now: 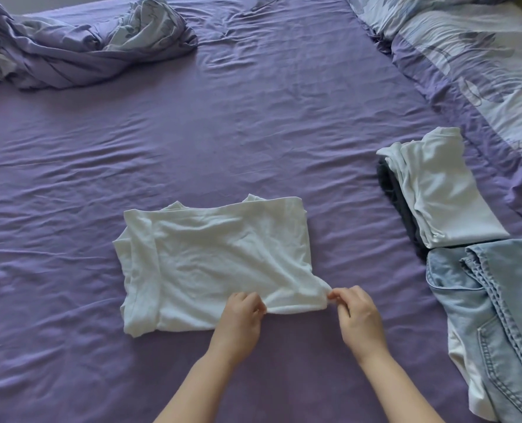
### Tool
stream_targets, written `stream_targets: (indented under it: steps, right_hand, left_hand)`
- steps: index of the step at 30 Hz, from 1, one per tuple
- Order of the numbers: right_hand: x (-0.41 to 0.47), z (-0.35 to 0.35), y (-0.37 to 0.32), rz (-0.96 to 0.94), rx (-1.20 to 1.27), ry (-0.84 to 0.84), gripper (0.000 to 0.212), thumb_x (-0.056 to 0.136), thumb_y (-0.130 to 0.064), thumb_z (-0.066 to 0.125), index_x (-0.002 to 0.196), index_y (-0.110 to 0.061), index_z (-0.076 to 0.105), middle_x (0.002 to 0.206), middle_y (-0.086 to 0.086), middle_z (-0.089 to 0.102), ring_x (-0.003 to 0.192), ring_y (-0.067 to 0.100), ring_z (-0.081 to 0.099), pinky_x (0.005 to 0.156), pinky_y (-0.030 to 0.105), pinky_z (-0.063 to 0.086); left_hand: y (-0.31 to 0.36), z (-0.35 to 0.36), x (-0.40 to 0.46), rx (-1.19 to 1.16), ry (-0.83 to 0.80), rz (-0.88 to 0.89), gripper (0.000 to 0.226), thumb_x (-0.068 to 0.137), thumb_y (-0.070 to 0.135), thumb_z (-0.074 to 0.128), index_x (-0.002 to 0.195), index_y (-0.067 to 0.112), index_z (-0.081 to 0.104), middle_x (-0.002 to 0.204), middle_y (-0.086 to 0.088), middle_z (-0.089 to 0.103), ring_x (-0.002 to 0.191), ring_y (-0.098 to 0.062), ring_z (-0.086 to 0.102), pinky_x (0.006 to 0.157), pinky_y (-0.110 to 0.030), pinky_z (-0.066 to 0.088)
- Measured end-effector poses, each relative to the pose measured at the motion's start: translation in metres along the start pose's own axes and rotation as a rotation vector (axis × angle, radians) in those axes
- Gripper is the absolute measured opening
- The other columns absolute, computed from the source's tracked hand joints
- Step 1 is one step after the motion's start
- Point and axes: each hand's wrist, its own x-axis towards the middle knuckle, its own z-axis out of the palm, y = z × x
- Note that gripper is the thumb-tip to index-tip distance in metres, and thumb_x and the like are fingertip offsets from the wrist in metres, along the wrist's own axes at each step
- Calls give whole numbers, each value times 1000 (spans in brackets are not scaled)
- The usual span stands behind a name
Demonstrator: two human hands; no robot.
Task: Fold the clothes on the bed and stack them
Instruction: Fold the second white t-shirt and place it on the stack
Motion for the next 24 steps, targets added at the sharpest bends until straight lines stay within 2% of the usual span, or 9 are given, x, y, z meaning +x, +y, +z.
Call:
stream_targets:
  steps: [2, 5, 8, 11, 15, 18, 20, 22, 24]
  right_hand:
    - [4, -1, 4, -16, -42, -20, 29, 72, 12, 62, 82, -14, 69, 74, -1, 54, 72, 27, 56, 65, 40, 49]
    - [3, 1, 1, -100, -129, -34, 26, 73, 5, 62, 83, -17, 69, 72, -2, 54, 68, 25, 57, 64, 36, 45]
    - [-2, 0, -5, -100, -209, 19, 23, 71, -1, 63, 83, -20, 68, 68, -3, 53, 63, 24, 57, 63, 34, 43]
    - [-6, -1, -8, -108, -324, 29, 36, 57, 5, 80, 81, -21, 70, 64, -3, 51, 58, 23, 54, 64, 37, 47]
    - [-3, 3, -14, -163, -423, 63, 38, 47, 2, 85, 75, -19, 70, 66, -1, 52, 59, 25, 54, 63, 39, 48]
    - [-6, 12, -21, -277, -390, 108, 27, 59, -5, 77, 81, -17, 68, 87, 3, 60, 84, 26, 57, 78, 43, 45]
    - [-12, 18, -23, -415, -391, 73, 18, 72, -19, 60, 90, -17, 66, 98, 3, 62, 96, 22, 53, 89, 40, 37]
    - [-14, 23, -21, -432, -418, 56, 20, 76, -25, 48, 85, -20, 66, 86, -2, 62, 85, 23, 58, 85, 37, 35]
    - [-14, 21, -23, -329, -438, 89, 17, 74, -24, 50, 75, -21, 67, 71, -3, 59, 73, 26, 59, 76, 37, 34]
  left_hand:
    - [-8, -8, 1, -4, 11, -13, 8, 84, 2, 62, 78, 6, 62, 75, 12, 47, 80, -14, 45, 70, -12, 36]
    - [-10, -5, -1, 62, -17, 66, 13, 78, -3, 62, 74, 9, 62, 75, 0, 58, 80, -20, 49, 68, -24, 42]
    - [-5, 5, -5, 105, -15, 132, 17, 69, 0, 62, 72, 16, 63, 73, 0, 57, 77, -25, 55, 63, -32, 51]
    - [-7, 6, -10, 144, 5, 183, 22, 63, -2, 59, 71, 19, 59, 77, 1, 55, 76, -24, 56, 61, -32, 52]
    - [-22, -7, -21, 231, 50, 206, 24, 61, 2, 65, 76, 18, 54, 85, 2, 57, 74, -22, 57, 57, -31, 52]
    - [-39, -20, -35, 265, 30, 199, 54, 50, 5, 78, 92, 24, 49, 97, 3, 59, 86, -14, 53, 71, -24, 52]
    - [-48, -28, -43, 291, 47, 191, 61, 48, 3, 80, 95, 25, 48, 99, 2, 61, 92, -14, 53, 81, -30, 52]
    - [-56, -35, -48, 324, 84, 184, 60, 50, 0, 78, 94, 26, 49, 98, 2, 63, 97, -18, 56, 85, -38, 53]
    - [-63, -42, -50, 353, 134, 151, 50, 53, -2, 75, 91, 26, 55, 97, 2, 65, 103, -21, 55, 83, -44, 53]
